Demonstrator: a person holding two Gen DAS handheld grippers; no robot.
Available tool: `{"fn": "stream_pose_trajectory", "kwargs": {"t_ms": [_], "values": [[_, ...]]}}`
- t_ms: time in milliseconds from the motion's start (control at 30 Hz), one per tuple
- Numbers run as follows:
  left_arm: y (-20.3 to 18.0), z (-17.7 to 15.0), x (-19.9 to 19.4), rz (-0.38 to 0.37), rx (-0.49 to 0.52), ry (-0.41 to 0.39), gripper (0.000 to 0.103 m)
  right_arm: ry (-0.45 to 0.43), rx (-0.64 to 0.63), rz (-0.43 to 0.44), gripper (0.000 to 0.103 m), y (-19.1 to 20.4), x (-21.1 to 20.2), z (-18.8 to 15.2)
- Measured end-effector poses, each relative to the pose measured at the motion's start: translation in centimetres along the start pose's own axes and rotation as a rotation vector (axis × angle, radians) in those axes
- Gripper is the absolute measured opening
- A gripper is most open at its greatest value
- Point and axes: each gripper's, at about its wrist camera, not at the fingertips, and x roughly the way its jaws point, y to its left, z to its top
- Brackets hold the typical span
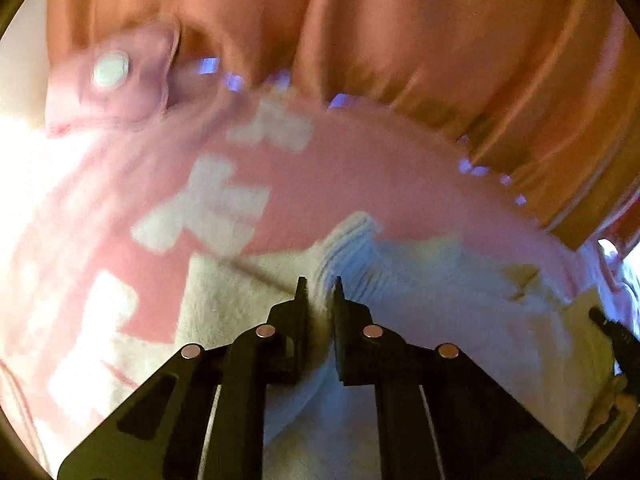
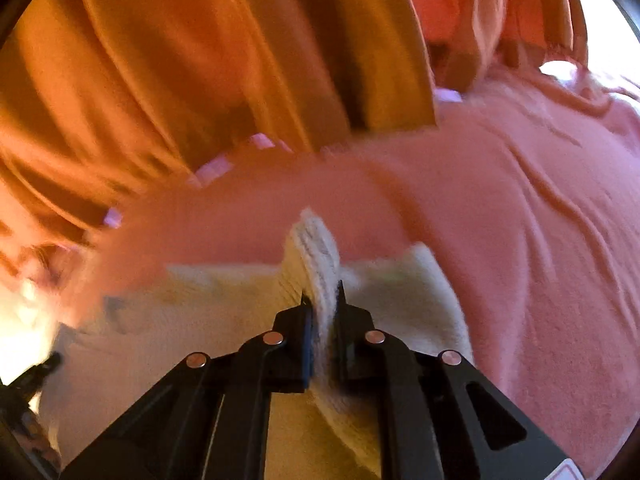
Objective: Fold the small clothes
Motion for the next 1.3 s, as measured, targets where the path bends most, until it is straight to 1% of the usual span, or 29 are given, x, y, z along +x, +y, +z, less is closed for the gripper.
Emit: {"fn": "stream_pose_trajectory", "kwargs": {"t_ms": [33, 100, 133, 167, 200, 233, 267, 300, 333, 433, 467, 500, 533, 567, 600, 633, 700, 733, 767, 833, 867, 933, 967, 1000, 1100, 1133, 1200, 1233, 1300], "values": [[-0.4, 0.7, -1.7, -0.035, 0.002, -0.05, 0.009, -0.102, 0.019, 0.083, 0.008, 0.3, -2.8, 0.7], [-0.7, 1.4, -3.4, -0.052, 0.001, -0.107, 0.009, -0.222, 0.047, 0.162, 0.008, 0.2, -6.1, 1.6], [-0.7, 1.7, -3.8, -0.042, 0.002, -0.127, 0.009, -0.272, 0.062, 0.171, 0.008, -0.2, -7.2, 2.0], [-0.5, 1.7, -3.2, -0.007, 0.013, -0.127, 0.009, -0.279, 0.062, 0.147, 0.008, -0.5, -7.0, 2.1], [-0.2, 1.5, -2.1, 0.028, 0.027, -0.104, 0.009, -0.249, 0.049, 0.093, 0.008, -0.9, -5.7, 2.1], [0.5, 1.2, -0.6, 0.051, 0.021, -0.062, 0.009, -0.148, 0.045, -0.007, 0.008, -2.0, -2.5, 1.7], [1.8, 0.4, 1.6, 0.057, -0.03, 0.013, 0.009, -0.065, 0.071, -0.039, 0.008, -3.0, -0.3, 1.3], [2.4, 0.1, 2.2, 0.063, -0.063, 0.044, 0.008, 0.014, 0.12, -0.039, 0.008, -4.1, 1.5, 0.7], [2.8, -0.1, 2.5, 0.055, -0.09, 0.06, 0.008, 0.028, 0.146, -0.023, 0.008, -4.5, 1.7, 0.6], [1.8, 0.8, 0.4, 0.056, -0.045, -0.023, 0.009, -0.121, 0.108, 0.054, 0.008, -3.4, -2.1, 1.8], [1.4, 0.8, 0.5, 0.077, -0.011, -0.035, 0.009, -0.123, 0.091, 0.04, 0.008, -3.2, -2.0, 1.8], [1.2, 0.5, 1.1, 0.089, 0.002, -0.016, 0.009, -0.085, 0.083, 0.012, 0.008, -3.2, -1.0, 1.5], [1.3, 0.1, 2.1, 0.093, 0.001, 0.019, 0.009, 0.012, 0.086, -0.044, 0.008, -3.8, 1.5, 0.7], [1.5, -0.2, 2.9, 0.101, -0.009, 0.049, 0.009, 0.062, 0.098, -0.067, 0.008, -4.3, 2.7, 0.2], [1.6, -0.3, 2.9, 0.103, -0.014, 0.055, 0.009, 0.074, 0.11, -0.064, 0.008, -4.5, 2.9, 0.0], [1.6, 0.1, 2.4, 0.1, -0.012, 0.04, 0.009, 0.047, 0.113, -0.047, 0.008, -4.2, 2.0, 0.3], [1.1, 0.8, 0.7, 0.08, 0.009, -0.011, 0.009, -0.059, 0.098, 0.005, 0.008, -3.3, -1.0, 1.2], [0.8, 0.9, 0.4, 0.086, 0.024, -0.023, 0.009, -0.083, 0.082, -0.003, 0.008, -3.1, -1.5, 1.2], [0.5, 0.8, 0.8, 0.104, 0.046, -0.021, 0.009, -0.055, 0.073, -0.029, 0.008, -3.2, -0.8, 1.0], [0.5, 0.2, 2.4, 0.124, 0.06, 0.036, 0.009, 0.083, 0.086, -0.08, 0.008, -4.2, 2.6, 0.1], [0.7, -0.2, 3.1, 0.132, 0.049, 0.064, 0.011, 0.104, 0.089, -0.076, 0.008, -4.4, 3.4, 0.0], [0.9, -0.1, 2.6, 0.132, 0.043, 0.047, 0.016, 0.066, 0.068, -0.084, 0.012, -3.8, 2.3, 0.4], [0.8, 0.2, 1.7, 0.133, 0.047, 0.029, 0.024, 0.033, 0.058, -0.086, 0.014, -3.4, 1.1, 0.6], [0.9, 0.2, 0.9, 0.139, 0.047, 0.016, 0.028, 0.003, 0.045, -0.088, 0.017, -3.1, -0.1, 0.6], [0.3, -0.7, -2.9, 0.126, 0.054, -0.03, 0.031, -0.065, -0.026, -0.036, 0.018, -1.1, -4.2, -0.2], [-0.1, -1.1, -4.1, 0.101, 0.059, -0.03, 0.032, -0.04, -0.07, 0.008, 0.018, 0.2, -5.6, -0.9], [-1.9, -2.7, -6.4, 0.003, 0.08, -0.013, 0.035, 0.0, -0.131, 0.092, 0.018, 2.7, -7.7, -3.0], [-2.9, -3.5, -7.2, -0.03, 0.1, 0.0, 0.039, 0.027, -0.165, 0.131, 0.018, 4.1, -7.9, -4.2], [-5.7, -6.0, -8.0, -0.07, 0.167, 0.046, 0.041, 0.131, -0.268, 0.205, 0.018, 8.1, -8.3, -8.4]]}}
